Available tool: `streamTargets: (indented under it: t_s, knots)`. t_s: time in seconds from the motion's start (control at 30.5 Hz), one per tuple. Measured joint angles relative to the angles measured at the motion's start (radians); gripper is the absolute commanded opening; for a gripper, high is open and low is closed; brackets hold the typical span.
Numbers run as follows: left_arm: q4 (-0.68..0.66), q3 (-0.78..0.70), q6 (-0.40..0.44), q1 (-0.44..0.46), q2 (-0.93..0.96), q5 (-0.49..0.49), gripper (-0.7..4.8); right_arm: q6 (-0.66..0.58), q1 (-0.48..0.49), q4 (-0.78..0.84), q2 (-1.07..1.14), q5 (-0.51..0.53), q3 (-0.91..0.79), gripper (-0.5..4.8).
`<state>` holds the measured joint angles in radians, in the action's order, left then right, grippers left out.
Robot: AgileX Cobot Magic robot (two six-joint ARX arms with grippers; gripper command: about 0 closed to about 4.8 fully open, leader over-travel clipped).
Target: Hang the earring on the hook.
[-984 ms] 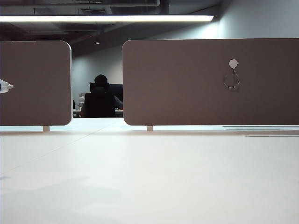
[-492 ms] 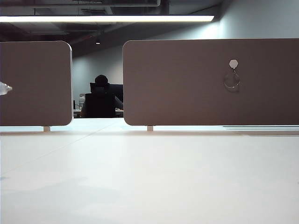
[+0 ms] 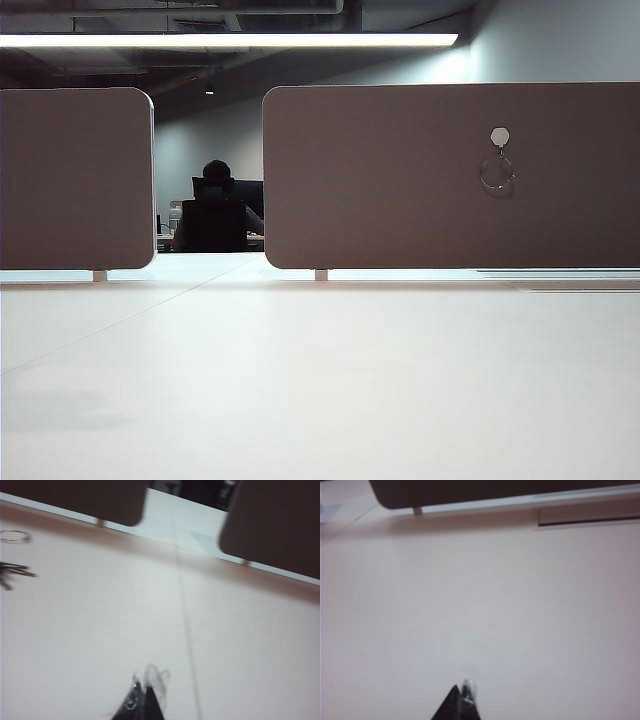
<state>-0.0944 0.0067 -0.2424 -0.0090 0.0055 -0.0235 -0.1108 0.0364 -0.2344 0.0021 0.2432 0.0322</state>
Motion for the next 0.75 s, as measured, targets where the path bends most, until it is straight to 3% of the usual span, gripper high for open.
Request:
streamTargets:
  t_s: [0.2, 0.75]
  knots:
    - [0.0, 0.0, 0.0, 0.09, 0.0, 0.004, -0.01, 0.0, 0.003, 0.093, 0.0, -0.004, -0.026, 0.04]
    - [0.0, 0.0, 0.0, 0.092, 0.0, 0.004, -0.01, 0.0, 0.004, 0.094, 0.0, -0.004, -0.026, 0.04]
